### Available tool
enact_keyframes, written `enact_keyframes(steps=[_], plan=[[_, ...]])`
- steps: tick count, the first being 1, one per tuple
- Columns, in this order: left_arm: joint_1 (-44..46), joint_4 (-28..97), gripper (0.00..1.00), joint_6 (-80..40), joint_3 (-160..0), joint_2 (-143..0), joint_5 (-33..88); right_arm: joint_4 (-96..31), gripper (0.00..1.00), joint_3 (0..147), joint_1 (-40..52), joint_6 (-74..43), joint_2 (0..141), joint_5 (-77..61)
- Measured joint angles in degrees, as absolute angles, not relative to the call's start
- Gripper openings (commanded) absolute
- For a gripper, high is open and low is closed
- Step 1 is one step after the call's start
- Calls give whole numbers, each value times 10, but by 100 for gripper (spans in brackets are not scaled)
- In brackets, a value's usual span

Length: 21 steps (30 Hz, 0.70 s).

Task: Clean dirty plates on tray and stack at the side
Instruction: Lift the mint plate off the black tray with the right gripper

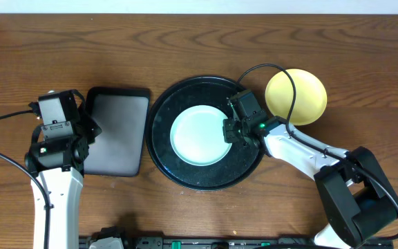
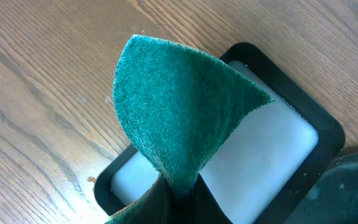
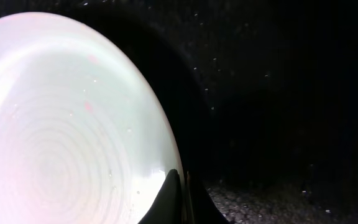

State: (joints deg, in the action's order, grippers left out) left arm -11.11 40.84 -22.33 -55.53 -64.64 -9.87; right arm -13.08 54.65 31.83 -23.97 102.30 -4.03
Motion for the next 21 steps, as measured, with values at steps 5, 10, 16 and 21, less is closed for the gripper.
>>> enact_keyframes(steps=[5, 10, 16, 21], plan=[[-111, 408, 7, -224, -555, -646, -99, -149, 36, 546, 318, -248, 1023, -51], [-111, 409, 7, -225, -555, -646, -99, -153, 30, 546, 319, -249, 1032, -56], [-111, 409, 7, -225, -555, -646, -99, -148, 1, 547, 321, -267, 1039, -54], [-111, 408, 7, -225, -555, -646, -99, -128, 1, 547, 323, -271, 1039, -54]])
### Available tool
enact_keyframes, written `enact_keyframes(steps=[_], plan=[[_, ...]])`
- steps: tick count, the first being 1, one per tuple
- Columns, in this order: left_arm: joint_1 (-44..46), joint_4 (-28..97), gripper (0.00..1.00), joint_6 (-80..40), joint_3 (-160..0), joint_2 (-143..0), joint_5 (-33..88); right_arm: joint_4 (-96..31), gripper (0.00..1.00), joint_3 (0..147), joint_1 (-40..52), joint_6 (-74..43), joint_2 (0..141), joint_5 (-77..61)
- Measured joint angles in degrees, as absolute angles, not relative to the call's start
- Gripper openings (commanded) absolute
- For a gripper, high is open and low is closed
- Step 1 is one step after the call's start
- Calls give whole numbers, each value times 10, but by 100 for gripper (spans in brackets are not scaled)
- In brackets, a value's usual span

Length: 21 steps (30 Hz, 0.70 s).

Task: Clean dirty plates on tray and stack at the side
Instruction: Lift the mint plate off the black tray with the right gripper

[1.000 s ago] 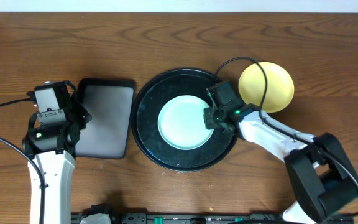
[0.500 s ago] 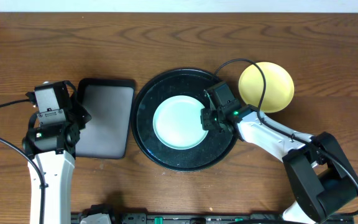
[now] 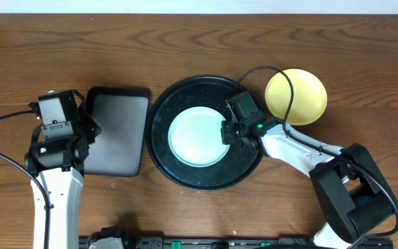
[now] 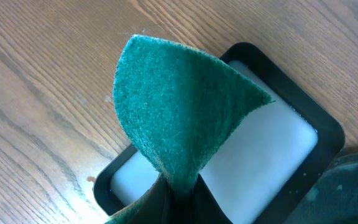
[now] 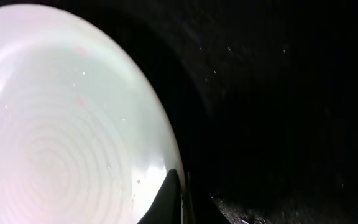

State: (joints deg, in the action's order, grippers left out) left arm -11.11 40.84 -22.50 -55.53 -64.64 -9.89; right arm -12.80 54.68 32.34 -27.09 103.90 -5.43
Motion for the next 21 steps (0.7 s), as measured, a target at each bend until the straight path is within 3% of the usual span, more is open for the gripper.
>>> enact_keyframes(steps=[8, 21], plan=[[-111, 408, 7, -225, -555, -646, -99, -105, 1, 603, 324, -279, 1039, -56], [-111, 409, 7, -225, -555, -646, -101, 104, 1, 621, 411, -340, 1037, 40]])
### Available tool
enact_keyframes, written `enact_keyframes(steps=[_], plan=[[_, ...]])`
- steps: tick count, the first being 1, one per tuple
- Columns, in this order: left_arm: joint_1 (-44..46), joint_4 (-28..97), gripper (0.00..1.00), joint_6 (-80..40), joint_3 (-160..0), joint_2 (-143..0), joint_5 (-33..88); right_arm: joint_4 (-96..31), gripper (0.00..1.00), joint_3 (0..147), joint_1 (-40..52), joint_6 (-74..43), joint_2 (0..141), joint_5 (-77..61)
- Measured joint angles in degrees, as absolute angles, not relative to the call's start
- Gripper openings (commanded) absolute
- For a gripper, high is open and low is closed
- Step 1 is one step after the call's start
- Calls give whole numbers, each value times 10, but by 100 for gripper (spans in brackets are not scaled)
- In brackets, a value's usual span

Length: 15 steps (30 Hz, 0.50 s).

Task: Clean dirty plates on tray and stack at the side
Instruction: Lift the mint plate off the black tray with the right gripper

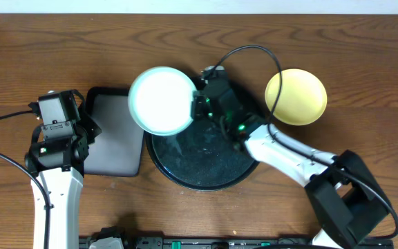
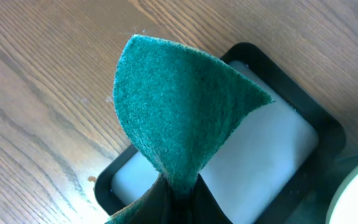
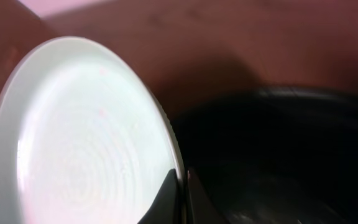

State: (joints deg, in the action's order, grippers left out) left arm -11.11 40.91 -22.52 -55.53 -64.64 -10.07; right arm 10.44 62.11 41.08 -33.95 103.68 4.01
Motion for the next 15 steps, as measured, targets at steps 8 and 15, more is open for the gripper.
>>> enact_keyframes(steps=[8, 15], plan=[[-111, 409, 8, -225, -555, -646, -105, 233, 2, 633, 471, -352, 1093, 133], [-111, 409, 7, -225, -555, -646, -105, 144, 1, 757, 475, -325, 1192, 153]])
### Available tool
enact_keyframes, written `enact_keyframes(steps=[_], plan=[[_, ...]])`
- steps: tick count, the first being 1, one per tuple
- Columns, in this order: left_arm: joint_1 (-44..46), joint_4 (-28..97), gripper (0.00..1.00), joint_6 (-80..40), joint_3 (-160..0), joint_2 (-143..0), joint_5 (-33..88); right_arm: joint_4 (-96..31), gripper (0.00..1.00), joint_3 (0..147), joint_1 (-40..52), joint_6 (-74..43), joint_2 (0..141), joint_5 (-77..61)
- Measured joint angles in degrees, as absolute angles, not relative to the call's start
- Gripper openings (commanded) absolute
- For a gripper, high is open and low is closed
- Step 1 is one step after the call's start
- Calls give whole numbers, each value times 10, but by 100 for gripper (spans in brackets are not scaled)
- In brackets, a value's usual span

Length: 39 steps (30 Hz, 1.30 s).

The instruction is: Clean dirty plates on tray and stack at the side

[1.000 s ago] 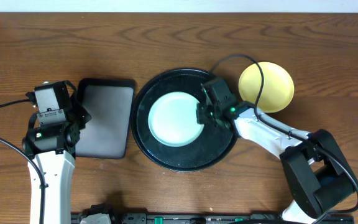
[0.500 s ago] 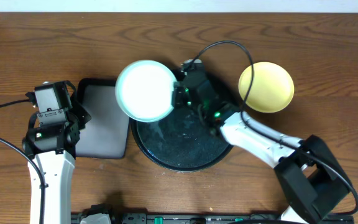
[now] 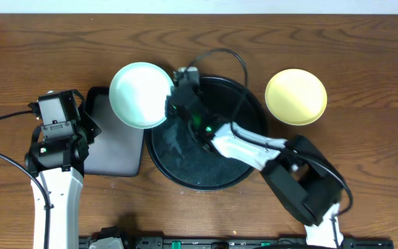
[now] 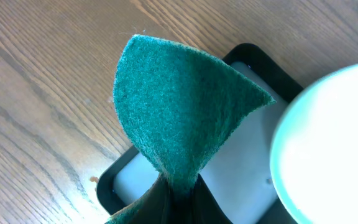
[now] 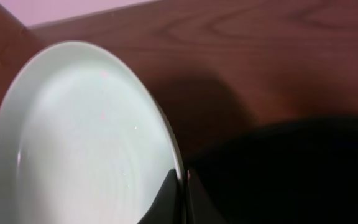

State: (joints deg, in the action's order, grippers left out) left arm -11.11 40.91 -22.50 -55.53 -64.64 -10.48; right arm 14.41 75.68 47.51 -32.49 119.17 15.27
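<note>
A pale mint plate [image 3: 141,95] hangs in the air over the gap between the round black tray [image 3: 206,131] and the rectangular basin [image 3: 116,131]. My right gripper [image 3: 176,104] is shut on its right rim; in the right wrist view the fingers [image 5: 180,186] pinch the plate [image 5: 79,137] edge. A few pink specks show on its face. My left gripper [image 4: 178,196] is shut on a green scouring pad [image 4: 179,118] above the basin [image 4: 241,174], with the plate [image 4: 328,143] close at its right.
A yellow plate [image 3: 296,96] lies on the wooden table at the right of the black tray. The basin [image 3: 116,131] holds pale liquid and sits between the left arm and the tray. The right arm's cable loops above the tray.
My right gripper has carried the mint plate further left, from the tray's upper left edge to beside the basin. It now fills the right of the left wrist view. The left gripper stayed put.
The mint plate lay in the black tray with my right gripper shut on its right rim. Then it was lifted off and held over the tray's upper left edge, and now it hangs near the basin. My left gripper held the green pad above the basin throughout.
</note>
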Motion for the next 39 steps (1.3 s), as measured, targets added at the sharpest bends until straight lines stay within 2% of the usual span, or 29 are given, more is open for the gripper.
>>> enact_keyframes(steps=[7, 16, 32, 39], plan=[[-111, 409, 8, -225, -555, -646, -105, 99, 1, 893, 488, -210, 1217, 163], [-111, 409, 8, -225, -555, -646, -105, 110, 1, 919, 522, 11, 1217, 198], [-111, 408, 8, -225, -555, -646, -105, 293, 1, 919, 596, 396, 1218, 290], [-111, 406, 8, -225, -555, -646, -105, 351, 1, 919, 606, 485, 1218, 322]])
